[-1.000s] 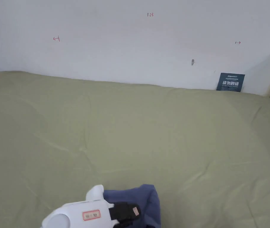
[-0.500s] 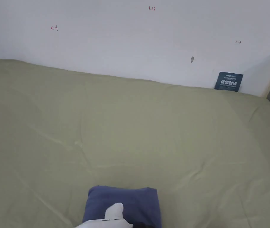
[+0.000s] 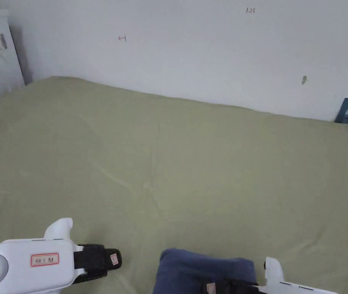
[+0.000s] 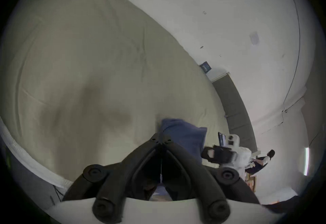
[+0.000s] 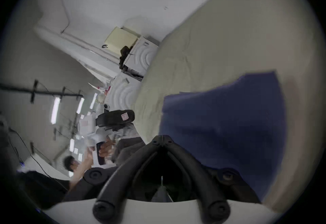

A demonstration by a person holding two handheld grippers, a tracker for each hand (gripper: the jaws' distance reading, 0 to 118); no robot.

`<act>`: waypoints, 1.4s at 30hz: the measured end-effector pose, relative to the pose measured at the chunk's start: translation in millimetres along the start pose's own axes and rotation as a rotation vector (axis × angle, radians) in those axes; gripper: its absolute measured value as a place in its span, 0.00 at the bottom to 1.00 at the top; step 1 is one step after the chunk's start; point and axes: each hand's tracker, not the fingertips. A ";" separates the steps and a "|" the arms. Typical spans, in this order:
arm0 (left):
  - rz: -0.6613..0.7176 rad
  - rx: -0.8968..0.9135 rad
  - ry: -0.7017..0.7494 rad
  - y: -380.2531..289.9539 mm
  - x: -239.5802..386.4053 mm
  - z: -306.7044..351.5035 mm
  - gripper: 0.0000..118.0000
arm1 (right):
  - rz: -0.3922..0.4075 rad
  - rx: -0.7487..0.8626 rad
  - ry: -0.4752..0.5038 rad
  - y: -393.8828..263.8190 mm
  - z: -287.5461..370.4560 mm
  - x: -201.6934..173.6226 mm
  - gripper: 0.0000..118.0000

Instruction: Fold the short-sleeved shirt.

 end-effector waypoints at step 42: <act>-0.217 -0.241 0.015 74.3 -72.6 7.5 0.24 | -0.050 0.184 0.007 -25.9 17.3 -1.3 0.00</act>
